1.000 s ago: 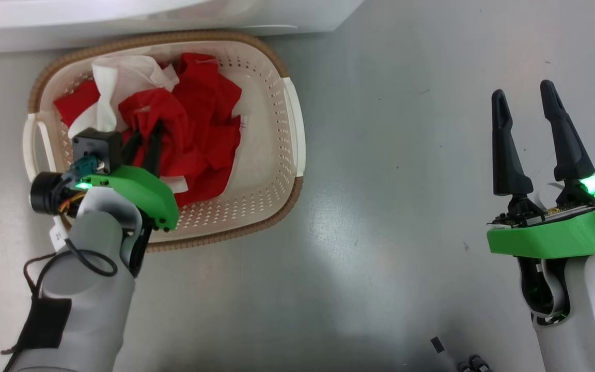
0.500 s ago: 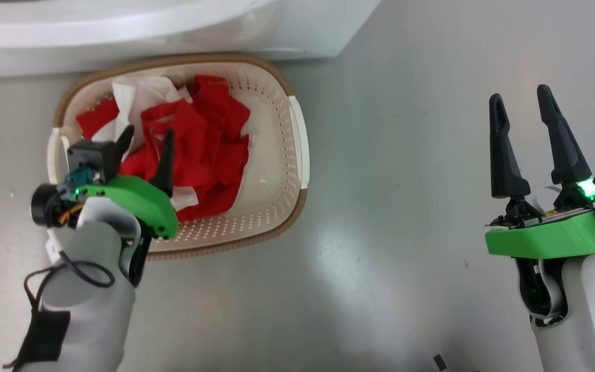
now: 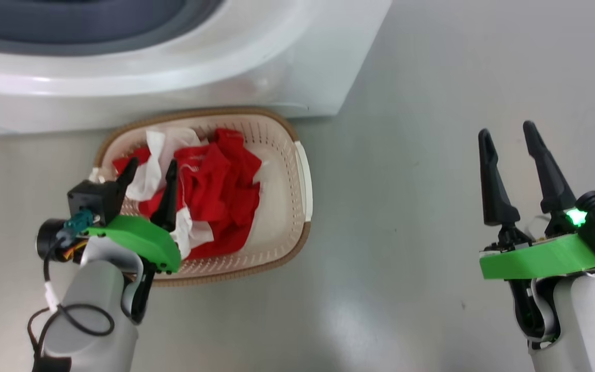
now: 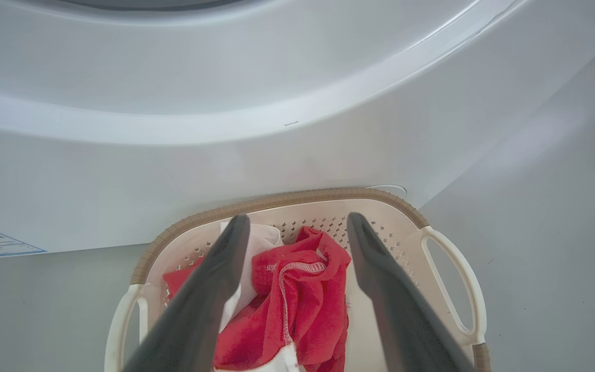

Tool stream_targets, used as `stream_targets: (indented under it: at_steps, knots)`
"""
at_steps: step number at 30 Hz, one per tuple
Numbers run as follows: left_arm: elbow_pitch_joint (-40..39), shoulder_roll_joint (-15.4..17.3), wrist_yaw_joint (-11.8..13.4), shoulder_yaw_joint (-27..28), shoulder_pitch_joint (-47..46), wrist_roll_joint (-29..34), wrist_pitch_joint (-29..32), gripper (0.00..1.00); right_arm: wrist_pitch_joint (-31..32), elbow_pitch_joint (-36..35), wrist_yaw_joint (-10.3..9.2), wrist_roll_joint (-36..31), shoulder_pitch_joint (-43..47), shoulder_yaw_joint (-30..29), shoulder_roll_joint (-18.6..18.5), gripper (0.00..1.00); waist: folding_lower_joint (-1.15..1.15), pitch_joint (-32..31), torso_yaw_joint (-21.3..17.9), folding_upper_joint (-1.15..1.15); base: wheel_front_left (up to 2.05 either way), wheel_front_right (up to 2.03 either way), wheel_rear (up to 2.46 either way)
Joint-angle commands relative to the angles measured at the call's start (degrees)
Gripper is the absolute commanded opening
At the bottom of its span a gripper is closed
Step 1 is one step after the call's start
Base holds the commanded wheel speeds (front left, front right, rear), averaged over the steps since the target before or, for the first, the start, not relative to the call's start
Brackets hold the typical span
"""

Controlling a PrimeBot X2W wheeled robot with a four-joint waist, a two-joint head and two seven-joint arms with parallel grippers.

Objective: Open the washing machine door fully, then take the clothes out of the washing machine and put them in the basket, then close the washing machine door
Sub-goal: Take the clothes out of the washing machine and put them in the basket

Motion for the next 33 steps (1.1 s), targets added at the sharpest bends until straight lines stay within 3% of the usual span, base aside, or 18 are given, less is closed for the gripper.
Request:
stream_targets:
  at_steps: [1,33]
  knots:
    - [-2.9,2.3,-0.3,2.2,2.9,0.4,-0.3,1.0,-0.4,-0.9,0.37,-0.3,2.1,1.5,0.1,1.0,0.0,-4.6,0.6,0.0,0.0,0.0,0.0]
    - [-31.5,1.0,-0.3,11.8,24.7,6.2,-0.3,1.0,-0.4,0.7,0.37,1.2,13.8,0.3,-1.6,1.0,0.0,-22.8,-0.1,0.0,0.0,0.0,0.0]
